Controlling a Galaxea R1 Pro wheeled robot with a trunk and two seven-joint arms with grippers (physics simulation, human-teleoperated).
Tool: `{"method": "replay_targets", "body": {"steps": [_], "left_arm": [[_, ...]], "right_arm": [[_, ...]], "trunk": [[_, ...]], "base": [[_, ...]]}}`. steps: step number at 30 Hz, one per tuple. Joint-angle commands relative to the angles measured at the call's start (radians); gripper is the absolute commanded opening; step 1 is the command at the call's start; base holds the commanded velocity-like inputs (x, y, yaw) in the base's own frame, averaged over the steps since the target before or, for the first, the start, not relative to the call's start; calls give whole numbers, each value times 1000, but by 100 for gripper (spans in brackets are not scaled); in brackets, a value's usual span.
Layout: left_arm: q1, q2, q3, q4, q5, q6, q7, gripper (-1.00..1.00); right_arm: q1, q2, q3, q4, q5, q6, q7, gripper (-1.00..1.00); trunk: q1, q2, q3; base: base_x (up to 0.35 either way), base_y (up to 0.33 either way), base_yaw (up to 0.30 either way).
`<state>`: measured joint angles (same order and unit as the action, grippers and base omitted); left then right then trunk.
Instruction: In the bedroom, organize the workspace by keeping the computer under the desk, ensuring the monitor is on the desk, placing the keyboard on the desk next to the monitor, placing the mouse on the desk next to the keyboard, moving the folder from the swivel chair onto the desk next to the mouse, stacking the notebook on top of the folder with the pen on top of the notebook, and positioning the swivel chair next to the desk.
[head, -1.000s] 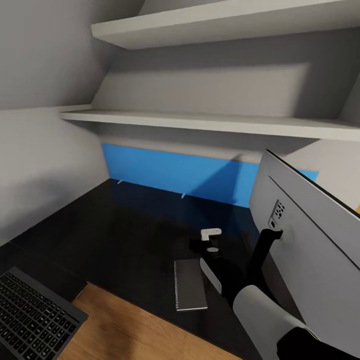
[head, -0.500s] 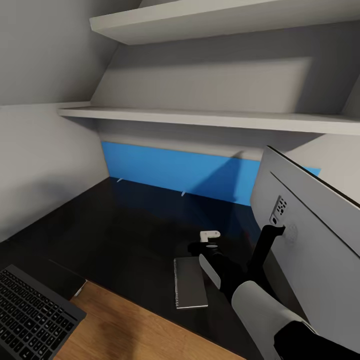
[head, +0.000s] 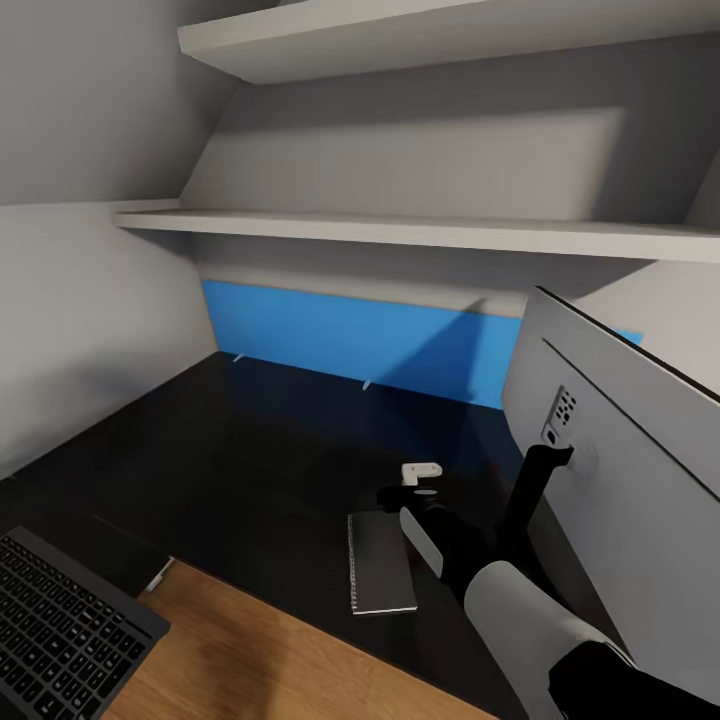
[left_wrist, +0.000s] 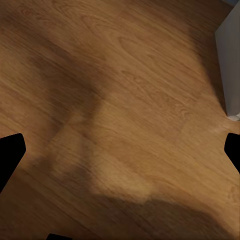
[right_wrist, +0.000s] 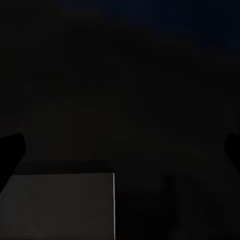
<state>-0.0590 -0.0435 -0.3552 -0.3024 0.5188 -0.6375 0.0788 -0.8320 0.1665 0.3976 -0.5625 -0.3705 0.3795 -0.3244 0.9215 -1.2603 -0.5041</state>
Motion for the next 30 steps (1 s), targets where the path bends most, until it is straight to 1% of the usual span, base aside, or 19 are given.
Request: {"method": "replay_targets", "body": {"steps": [1,15,30], "left_arm": [[-1,0,-8,0,3,-4,8,100],[-1,0,-8,0,3,-8,1,100],[-1,0,-8,0,2,-7,1,100]], "right_arm": [[-1,-1,6,-1,-11,4,-10,100],[-1,-2,6,1,-11,15,-9,100],[-1,-2,4,0,-11,16,-10,100]], "trunk": [[0,-1,-1],[0,-1,-1],[57,-106,-48]], "base": [[0,0,0],[0,0,0],[0,0,0]]}}
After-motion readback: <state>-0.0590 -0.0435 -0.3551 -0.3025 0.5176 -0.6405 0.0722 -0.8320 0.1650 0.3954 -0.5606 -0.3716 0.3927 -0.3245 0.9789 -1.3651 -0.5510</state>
